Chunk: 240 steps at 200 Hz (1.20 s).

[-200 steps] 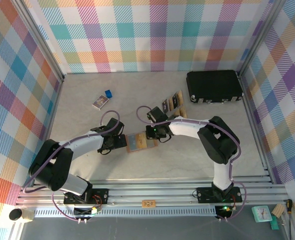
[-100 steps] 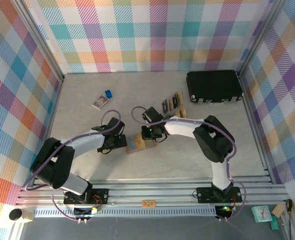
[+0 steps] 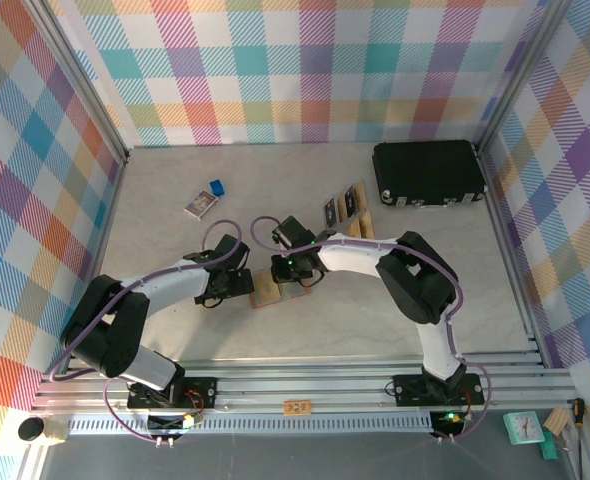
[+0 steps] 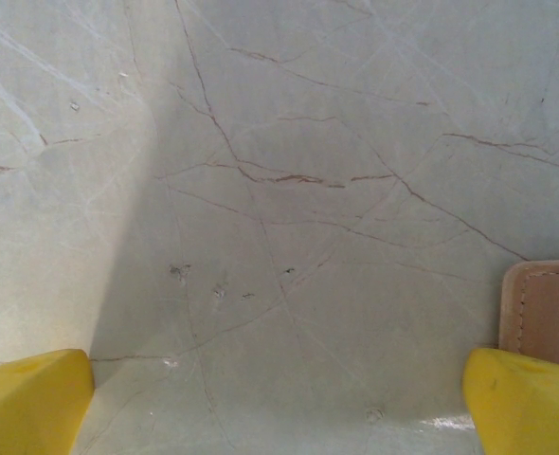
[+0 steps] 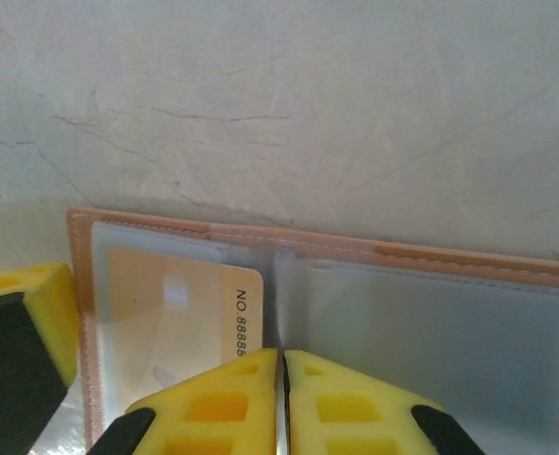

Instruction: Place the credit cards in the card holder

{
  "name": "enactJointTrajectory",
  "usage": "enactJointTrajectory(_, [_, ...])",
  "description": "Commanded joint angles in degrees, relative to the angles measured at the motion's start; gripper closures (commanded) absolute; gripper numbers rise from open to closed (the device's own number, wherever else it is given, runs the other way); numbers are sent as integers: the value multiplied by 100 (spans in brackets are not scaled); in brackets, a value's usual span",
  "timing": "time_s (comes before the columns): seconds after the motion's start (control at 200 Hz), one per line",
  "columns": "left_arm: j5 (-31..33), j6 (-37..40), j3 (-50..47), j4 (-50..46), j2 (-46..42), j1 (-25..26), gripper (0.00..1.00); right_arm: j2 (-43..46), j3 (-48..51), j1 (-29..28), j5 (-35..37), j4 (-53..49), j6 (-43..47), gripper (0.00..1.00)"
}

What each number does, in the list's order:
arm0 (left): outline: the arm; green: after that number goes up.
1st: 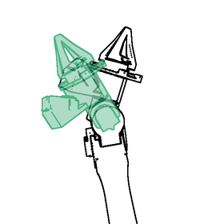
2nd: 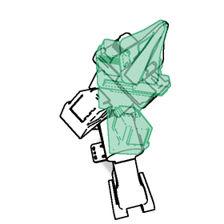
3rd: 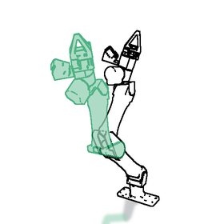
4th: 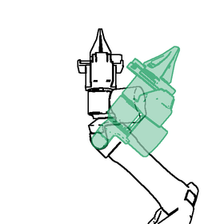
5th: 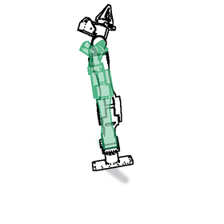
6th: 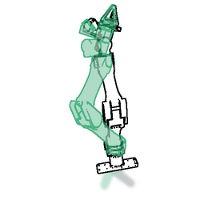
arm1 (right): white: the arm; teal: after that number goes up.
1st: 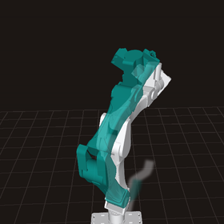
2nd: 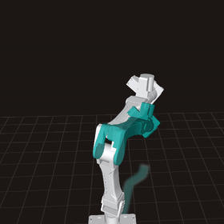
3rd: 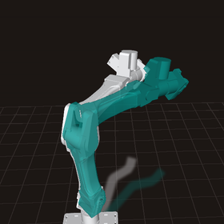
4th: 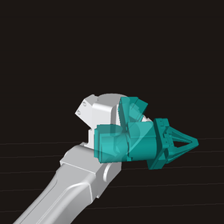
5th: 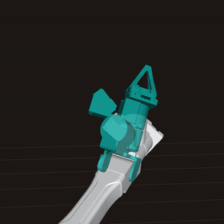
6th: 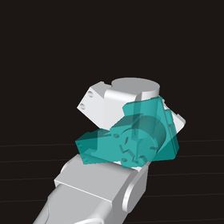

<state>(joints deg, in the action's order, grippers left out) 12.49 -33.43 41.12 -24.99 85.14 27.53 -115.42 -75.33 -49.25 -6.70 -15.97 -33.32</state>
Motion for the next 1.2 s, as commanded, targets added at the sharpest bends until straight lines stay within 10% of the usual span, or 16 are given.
enactJointTrajectory(0.0, [-328,14,-17,188,134,-46,0,-70,-173,-128,-195,-117,-67,88])
enactJointTrajectory(1.195, [-1116,-91,199,-252,-908,103,0,1439,692,206,196,-740,22,81])
